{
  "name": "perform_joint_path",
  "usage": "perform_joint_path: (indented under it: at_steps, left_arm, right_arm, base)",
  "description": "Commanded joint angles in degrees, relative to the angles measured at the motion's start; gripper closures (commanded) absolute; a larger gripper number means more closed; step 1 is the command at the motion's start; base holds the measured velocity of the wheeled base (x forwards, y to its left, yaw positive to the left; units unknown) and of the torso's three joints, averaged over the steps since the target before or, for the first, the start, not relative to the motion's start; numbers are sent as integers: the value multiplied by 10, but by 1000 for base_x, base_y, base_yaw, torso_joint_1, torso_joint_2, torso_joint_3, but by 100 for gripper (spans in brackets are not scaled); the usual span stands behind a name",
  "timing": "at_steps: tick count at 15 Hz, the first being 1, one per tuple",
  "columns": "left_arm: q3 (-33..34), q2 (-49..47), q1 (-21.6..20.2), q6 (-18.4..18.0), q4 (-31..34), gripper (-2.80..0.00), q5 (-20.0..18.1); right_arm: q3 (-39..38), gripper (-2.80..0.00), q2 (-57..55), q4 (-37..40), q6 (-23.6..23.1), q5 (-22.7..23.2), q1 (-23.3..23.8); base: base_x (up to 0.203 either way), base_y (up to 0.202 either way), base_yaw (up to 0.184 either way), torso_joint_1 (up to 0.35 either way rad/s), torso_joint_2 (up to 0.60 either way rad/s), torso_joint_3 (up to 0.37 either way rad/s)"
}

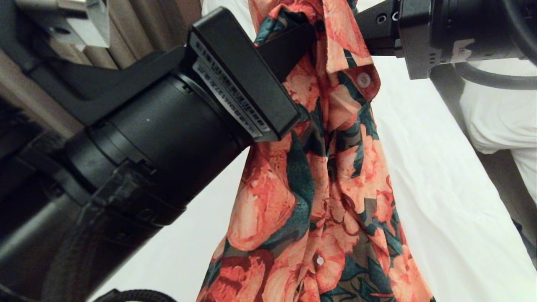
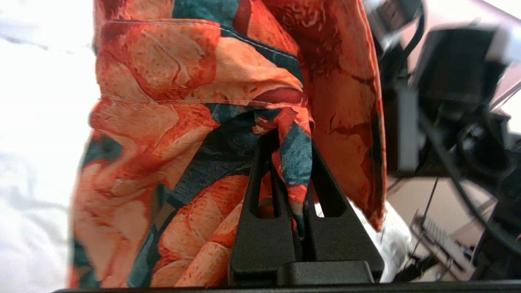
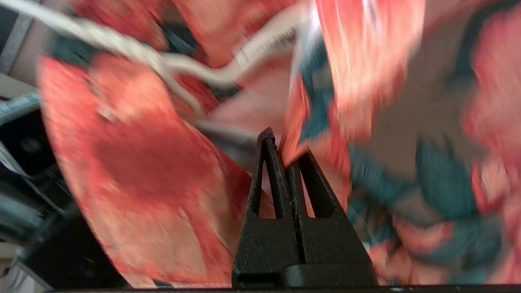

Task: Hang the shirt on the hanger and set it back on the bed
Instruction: Hook the other side of the shirt onto the hanger

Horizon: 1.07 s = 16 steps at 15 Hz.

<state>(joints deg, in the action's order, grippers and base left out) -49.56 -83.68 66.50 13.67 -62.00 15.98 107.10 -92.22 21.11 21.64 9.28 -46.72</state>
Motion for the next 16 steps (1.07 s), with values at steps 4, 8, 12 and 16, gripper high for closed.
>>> perform_joint_path:
  at_steps: [4,8,12,16]
  left_arm:
    - [3,8,5,-3,-8,0,1]
    - [2,17,6,-6,-8,0,1]
    - [2,22,6,-8,-8,0,1]
    - [2,19,5,-8,-8,0,1]
  right_arm:
    - [-3,0,8,0,-15,-12,-2]
    - [-16,0,12,1,-28,-14,-3]
    - [-16,-280,13,-1,-26,-20,-3]
    - [-1,-280,16,11,-24,-58,1]
  base:
    - [0,0,0,0,0,0]
    - [0,0,0,0,0,0]
    - [0,0,0,0,0,0]
    - [0,0,0,0,0,0]
